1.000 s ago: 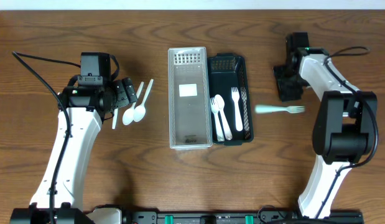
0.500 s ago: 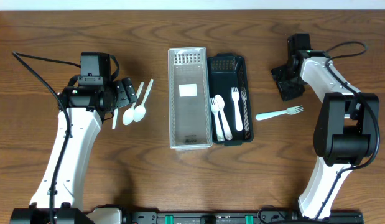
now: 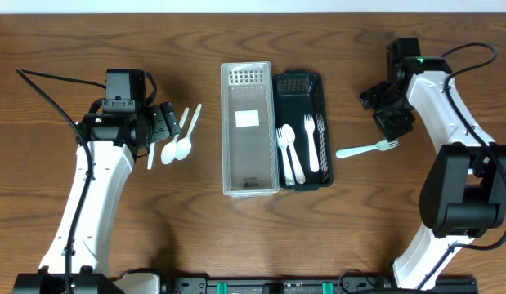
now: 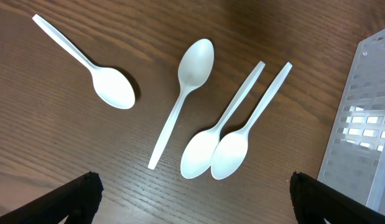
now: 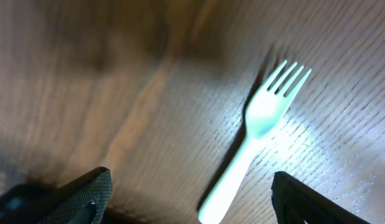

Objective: Pack container

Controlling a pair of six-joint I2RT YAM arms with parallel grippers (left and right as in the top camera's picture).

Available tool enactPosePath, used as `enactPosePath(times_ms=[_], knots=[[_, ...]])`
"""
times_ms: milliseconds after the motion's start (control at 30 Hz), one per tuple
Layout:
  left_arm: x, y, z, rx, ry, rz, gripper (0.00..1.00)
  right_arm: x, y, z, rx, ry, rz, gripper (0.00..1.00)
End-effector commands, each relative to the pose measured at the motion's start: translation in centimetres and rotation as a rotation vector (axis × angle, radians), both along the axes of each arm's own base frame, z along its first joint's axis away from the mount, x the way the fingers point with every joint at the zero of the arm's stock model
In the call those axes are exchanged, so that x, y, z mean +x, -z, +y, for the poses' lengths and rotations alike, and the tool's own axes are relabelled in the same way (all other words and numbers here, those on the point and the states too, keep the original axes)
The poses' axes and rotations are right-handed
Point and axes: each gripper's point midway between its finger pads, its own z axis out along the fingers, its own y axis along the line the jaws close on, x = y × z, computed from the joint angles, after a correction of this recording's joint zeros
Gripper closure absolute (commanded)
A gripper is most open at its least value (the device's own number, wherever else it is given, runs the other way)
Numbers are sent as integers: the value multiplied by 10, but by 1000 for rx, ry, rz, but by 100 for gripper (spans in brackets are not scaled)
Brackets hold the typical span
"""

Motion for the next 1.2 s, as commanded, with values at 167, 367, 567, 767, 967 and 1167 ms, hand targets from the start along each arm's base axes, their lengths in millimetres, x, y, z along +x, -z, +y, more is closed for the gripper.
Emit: enactPosePath(times_ms=[167,367,567,767,967,1167], knots=[[3,-4,2,2,-3,-9,2,-29,42,4,-6,9,66,15],[3,-4,2,2,-4,-9,2,-28,54,4,-8,-10,39,16],[3,-4,2,2,-3,-9,2,-40,75,1,-23,-8,44,33],[3,-4,2,2,-3,-9,2,-55,89,-6,-36,-15,68,55],[3,-4,2,2,-4,-9,2,-57,89,-29,-90,-249,84,65],[3,-4,2,2,-4,-9,2,-53,89,-48,-117,-591,78,76]])
